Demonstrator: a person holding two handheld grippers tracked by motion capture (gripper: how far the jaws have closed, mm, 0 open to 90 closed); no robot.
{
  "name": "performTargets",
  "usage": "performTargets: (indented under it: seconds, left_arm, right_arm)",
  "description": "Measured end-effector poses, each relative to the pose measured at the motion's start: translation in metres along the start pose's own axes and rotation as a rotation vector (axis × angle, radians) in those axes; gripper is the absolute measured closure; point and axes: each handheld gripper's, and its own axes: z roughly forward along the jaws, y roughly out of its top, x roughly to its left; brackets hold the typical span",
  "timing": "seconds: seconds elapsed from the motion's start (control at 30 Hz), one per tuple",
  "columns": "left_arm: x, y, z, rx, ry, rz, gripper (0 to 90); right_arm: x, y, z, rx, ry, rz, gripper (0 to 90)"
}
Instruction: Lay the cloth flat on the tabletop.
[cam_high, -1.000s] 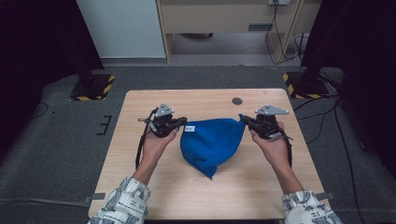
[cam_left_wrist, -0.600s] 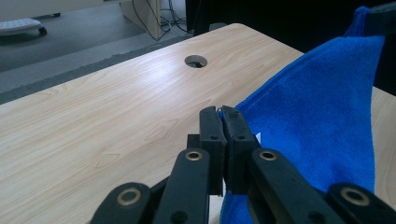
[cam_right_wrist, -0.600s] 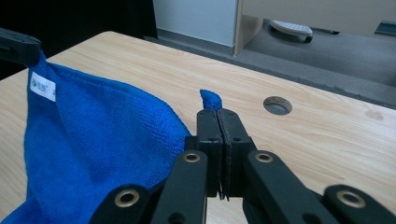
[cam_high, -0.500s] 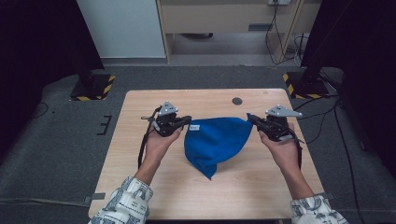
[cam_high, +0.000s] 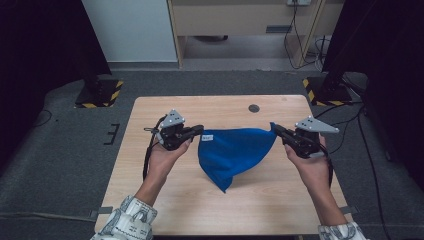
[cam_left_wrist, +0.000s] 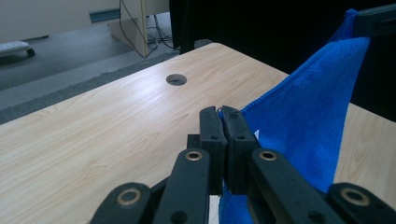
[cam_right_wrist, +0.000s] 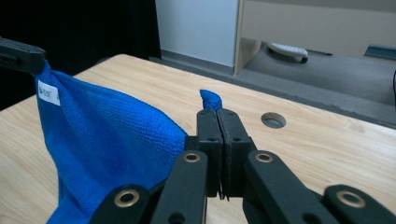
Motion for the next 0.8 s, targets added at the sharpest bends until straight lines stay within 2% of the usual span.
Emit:
performTargets:
  seconds: [0.4, 0.57, 0.7, 0.8]
  left_arm:
    - [-0.014, 0.010, -0.029, -0.045, -0.021, 0.016, 88.0]
    - [-0.023, 0.017, -0.044, -0.060, -0.029, 0.033, 87.9]
    - [-0.031, 0.024, -0.059, -0.084, -0.055, 0.044, 87.9]
    - [-0.033, 0.029, -0.064, -0.074, -0.055, 0.056, 87.9]
  right_arm:
    - [0.020, 0.012, -0.031, -0.050, 0.015, -0.037, 88.8]
    - [0.031, 0.018, -0.052, -0.074, 0.019, -0.055, 88.7]
    - [0.041, 0.024, -0.070, -0.095, 0.020, -0.080, 88.6]
    - [0.048, 0.028, -0.079, -0.096, 0.009, -0.108, 88.4]
